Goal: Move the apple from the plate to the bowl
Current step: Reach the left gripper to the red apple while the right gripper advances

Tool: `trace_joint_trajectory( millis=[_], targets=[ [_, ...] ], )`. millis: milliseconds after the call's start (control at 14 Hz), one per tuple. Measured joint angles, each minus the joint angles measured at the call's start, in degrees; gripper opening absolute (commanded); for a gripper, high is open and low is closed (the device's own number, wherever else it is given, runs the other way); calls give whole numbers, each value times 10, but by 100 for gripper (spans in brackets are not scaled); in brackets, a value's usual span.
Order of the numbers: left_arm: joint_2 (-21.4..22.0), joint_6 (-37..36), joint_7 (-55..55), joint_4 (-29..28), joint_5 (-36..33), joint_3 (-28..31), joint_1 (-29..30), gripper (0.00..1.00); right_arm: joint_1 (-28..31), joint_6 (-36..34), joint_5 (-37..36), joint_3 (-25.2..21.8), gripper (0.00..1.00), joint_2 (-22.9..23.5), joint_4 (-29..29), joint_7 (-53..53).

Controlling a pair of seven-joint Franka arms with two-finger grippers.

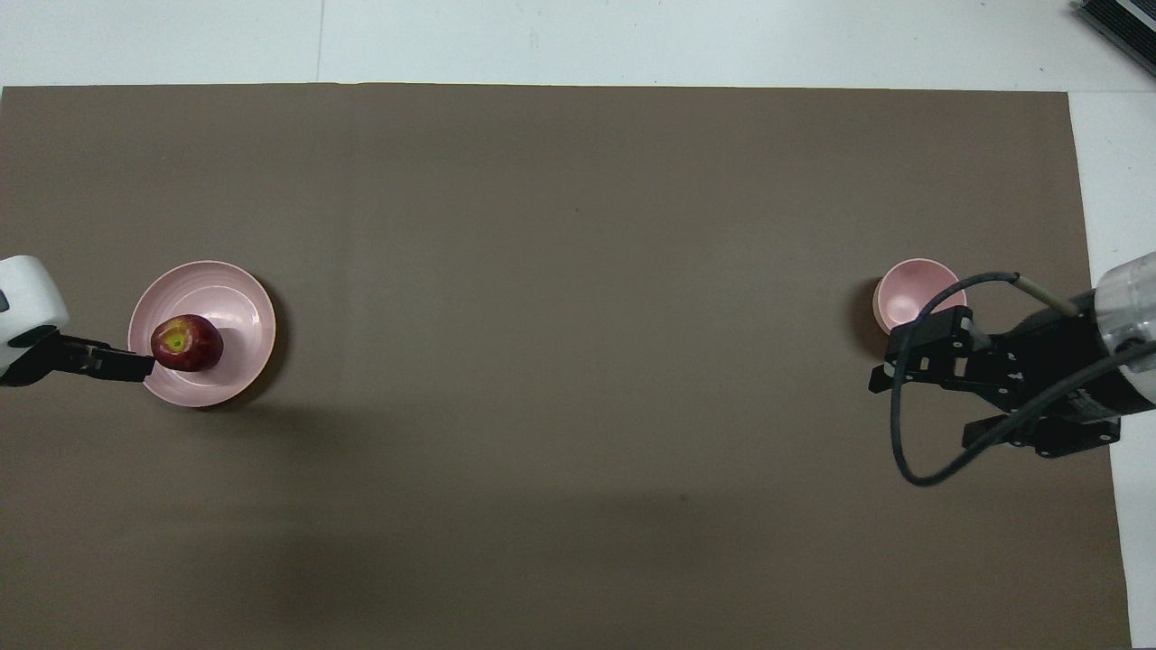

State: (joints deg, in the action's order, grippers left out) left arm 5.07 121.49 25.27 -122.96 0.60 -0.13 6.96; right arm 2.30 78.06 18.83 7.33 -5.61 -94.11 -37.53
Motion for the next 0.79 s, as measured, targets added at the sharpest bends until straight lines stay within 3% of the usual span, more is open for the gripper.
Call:
trace_joint_trajectory(
  millis=[357,714,786],
  targets=[
    [-60,117,-55,-28,0,-3,-20,100,-32,30,33,2,100,0,-16,-97],
    [-83,154,-73,-40,0,-1,-21,100,-47,76,87,3,100,3,-43,-179],
    [-85,166,-74,-47,0,-1,-21,95,-53,88,93,3,100,5,-47,-189]
  ],
)
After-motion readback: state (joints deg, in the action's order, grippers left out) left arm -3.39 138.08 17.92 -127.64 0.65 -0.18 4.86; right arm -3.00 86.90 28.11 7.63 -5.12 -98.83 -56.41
